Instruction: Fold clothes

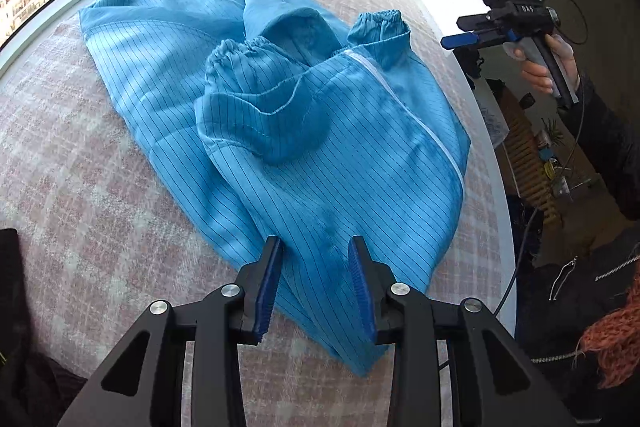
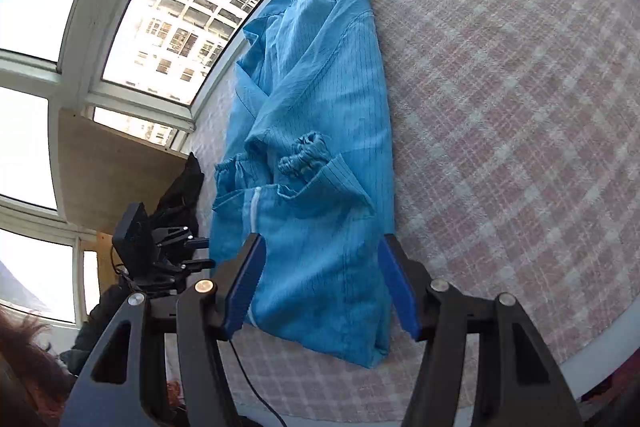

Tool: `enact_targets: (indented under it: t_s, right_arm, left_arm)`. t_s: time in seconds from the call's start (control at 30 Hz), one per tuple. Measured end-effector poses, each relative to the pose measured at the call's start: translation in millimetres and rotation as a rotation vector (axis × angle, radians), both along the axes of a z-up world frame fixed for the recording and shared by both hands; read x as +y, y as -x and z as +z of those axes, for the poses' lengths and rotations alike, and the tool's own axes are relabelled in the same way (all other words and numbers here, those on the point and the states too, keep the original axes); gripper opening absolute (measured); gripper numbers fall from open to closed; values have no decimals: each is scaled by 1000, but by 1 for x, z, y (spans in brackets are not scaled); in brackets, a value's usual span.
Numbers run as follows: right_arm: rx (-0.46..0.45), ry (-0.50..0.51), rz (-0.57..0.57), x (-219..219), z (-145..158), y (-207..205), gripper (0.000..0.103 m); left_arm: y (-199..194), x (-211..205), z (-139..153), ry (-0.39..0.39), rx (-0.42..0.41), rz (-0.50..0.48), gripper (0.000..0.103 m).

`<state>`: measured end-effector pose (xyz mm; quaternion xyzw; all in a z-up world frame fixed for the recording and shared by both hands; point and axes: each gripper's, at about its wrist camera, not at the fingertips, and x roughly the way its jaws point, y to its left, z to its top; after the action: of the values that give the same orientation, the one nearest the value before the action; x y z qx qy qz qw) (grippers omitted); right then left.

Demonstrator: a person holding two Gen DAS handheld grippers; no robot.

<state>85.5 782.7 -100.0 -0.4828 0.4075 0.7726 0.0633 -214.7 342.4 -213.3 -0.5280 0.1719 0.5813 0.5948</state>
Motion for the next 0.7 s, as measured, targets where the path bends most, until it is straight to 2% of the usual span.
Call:
enact_targets:
  t_s: [0.1,0.23,0.3,0.37,0.47,0.57,0.6,0.67,0.7]
  right_arm:
    - [-102,-106,104,-35,-24,6,58]
    - [-243,-221,274,-72,-62,34,58]
    - [-267,-296,327,-82,-59,38,57]
    - [-289,-353,350,-86,-48,38,57]
    - [-190,-460,280,-79,-12,34,57]
    - [-88,-475,297,-79,2,53,57]
    - [-61,-477,308,-79,4,60,56]
    - [-49,-488,356,-83,-1,81,46]
    - [-47,-493,377,-86,-6,88,46]
  left_arm:
    - [-1,-28,-14,47,-13,40,32]
    - [-8,-37,-16,32,-32,85,32]
    - [-15,-43,-14,33,-10,90,32]
    - [-24,-44,-11,48,72,103,31]
    - [-36,-45,18,-29,177,107,31]
    - [-46,-31,49,-129,224,48,31]
    - [-44,-23,52,-138,227,29,31]
    - [-38,-3,49,-132,222,-6,34]
    - [-34,4,42,-107,216,-5,33]
